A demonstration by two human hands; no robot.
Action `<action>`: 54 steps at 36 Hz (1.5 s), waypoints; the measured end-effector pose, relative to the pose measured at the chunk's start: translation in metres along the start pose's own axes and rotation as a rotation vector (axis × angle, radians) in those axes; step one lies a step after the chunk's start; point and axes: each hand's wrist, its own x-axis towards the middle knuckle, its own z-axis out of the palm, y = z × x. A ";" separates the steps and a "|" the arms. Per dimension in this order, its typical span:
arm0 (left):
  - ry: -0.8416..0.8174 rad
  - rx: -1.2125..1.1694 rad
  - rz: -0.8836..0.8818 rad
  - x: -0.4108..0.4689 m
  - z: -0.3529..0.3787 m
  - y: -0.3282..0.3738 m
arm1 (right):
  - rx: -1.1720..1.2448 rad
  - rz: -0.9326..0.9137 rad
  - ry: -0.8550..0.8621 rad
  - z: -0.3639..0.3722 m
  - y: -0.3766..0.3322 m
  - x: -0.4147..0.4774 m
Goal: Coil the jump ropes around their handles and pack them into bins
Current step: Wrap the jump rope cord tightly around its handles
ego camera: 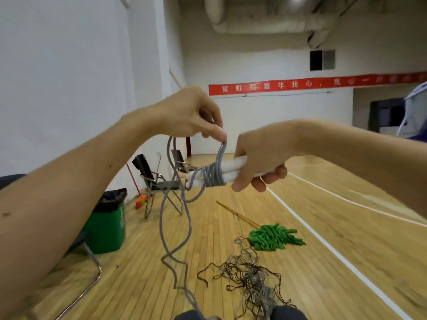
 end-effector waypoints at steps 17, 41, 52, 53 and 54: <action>0.152 -0.636 -0.059 -0.026 -0.034 -0.009 | 0.303 -0.382 0.210 -0.057 -0.041 -0.059; 0.167 -0.568 -0.149 -0.020 0.015 0.020 | 0.426 -0.214 0.668 -0.074 0.000 -0.031; 0.213 -0.310 -0.155 -0.016 0.031 0.018 | 0.331 -0.166 0.809 -0.075 0.030 -0.018; 0.207 -0.324 -0.161 -0.016 0.029 0.019 | 0.328 -0.152 0.818 -0.075 0.033 -0.016; 0.192 -0.372 -0.174 -0.017 0.028 0.019 | 0.322 -0.138 0.830 -0.075 0.036 -0.015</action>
